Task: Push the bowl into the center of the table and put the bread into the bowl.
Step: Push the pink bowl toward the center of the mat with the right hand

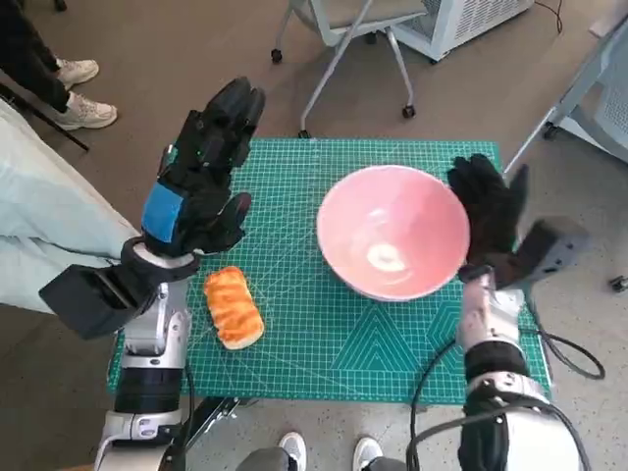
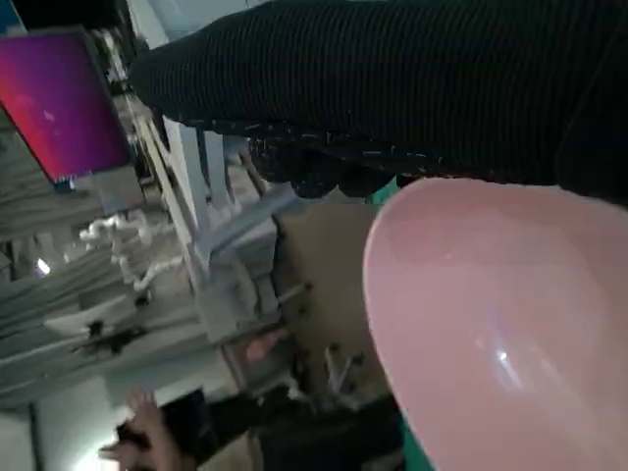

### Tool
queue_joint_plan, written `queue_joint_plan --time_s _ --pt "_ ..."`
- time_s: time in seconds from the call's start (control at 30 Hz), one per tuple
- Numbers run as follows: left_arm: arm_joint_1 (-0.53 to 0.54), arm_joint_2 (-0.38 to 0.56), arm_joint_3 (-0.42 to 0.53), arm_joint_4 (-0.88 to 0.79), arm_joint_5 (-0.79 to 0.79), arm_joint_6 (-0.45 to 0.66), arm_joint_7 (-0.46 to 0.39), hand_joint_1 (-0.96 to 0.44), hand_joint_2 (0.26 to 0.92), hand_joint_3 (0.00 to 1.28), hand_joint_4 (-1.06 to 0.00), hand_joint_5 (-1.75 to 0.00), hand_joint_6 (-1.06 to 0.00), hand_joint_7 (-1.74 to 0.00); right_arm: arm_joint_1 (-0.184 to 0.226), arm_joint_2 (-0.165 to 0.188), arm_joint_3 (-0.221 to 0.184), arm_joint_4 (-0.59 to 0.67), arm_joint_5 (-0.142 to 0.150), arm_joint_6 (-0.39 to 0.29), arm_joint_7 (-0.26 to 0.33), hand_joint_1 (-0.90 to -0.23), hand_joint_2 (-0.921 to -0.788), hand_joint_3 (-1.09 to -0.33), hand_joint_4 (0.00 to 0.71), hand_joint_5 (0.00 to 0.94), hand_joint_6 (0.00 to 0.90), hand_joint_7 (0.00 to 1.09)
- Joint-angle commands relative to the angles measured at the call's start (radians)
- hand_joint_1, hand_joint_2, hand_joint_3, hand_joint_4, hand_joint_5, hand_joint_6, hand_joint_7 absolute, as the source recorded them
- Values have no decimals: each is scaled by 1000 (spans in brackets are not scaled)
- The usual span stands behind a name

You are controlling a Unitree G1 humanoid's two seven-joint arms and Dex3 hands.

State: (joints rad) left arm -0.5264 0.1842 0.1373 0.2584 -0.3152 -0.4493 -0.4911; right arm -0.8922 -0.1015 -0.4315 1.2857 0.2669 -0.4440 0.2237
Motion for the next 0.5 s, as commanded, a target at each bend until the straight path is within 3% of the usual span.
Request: queue_joint_plan --time_s 0.03,0.1,0.5 --pt "17 13 10 -14 2 3 6 -661 921 582 -79 -7 1 -352 -3 24 -5 16 7 29 9 -609 -921 -779 77 4 127 204" --pt "19 15 11 -15 3 2 6 -662 921 579 -80 -6 1 -353 -8 30 -5 16 9 35 12 -580 -921 -771 78 3 132 199" --pt "24 23 12 -14 12 3 15 -641 921 582 -86 -7 1 -364 -38 55 23 19 -18 40 -1 -596 -921 -771 90 7 147 197"
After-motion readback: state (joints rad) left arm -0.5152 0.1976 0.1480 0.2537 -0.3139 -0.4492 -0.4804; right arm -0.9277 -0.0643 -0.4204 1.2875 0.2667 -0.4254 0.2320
